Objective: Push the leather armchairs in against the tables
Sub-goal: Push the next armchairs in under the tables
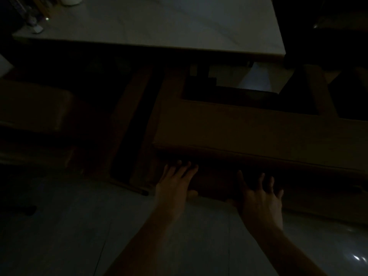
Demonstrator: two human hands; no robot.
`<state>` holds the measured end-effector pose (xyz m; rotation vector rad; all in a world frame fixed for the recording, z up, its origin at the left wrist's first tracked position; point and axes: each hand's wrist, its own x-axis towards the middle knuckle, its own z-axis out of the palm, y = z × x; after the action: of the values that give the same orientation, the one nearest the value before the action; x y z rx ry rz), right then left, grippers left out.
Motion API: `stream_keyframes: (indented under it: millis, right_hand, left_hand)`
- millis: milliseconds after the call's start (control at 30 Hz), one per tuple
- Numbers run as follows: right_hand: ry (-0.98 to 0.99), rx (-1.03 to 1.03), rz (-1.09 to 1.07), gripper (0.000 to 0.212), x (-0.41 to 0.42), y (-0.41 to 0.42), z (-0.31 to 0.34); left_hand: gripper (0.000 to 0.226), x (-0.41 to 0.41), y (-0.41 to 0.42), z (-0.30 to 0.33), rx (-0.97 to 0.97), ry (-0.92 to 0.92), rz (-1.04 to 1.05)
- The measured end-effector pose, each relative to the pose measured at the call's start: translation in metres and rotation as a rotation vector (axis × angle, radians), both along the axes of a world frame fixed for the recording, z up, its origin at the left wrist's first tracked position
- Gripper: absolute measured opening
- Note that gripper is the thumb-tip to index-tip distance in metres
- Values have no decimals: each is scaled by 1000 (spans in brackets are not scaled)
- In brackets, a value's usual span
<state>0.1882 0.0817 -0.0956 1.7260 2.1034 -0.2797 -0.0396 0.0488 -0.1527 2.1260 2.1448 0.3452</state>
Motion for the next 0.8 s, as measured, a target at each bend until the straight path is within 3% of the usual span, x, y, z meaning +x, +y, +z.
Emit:
stream_keyframes:
  millis: [467,667,800]
  right_hand:
    - [21,62,13,84,-1,-22,-1]
    - [6,55,26,83,-2,-14,-5]
    - [13,93,22,85,-4,-15,-6]
  left_hand:
    - [75,-2,-24,5,-29,-89,-5]
    - [77,-4,-21,1,94,-79,-40]
    - [77,-7,-16,5,3,-81,-9]
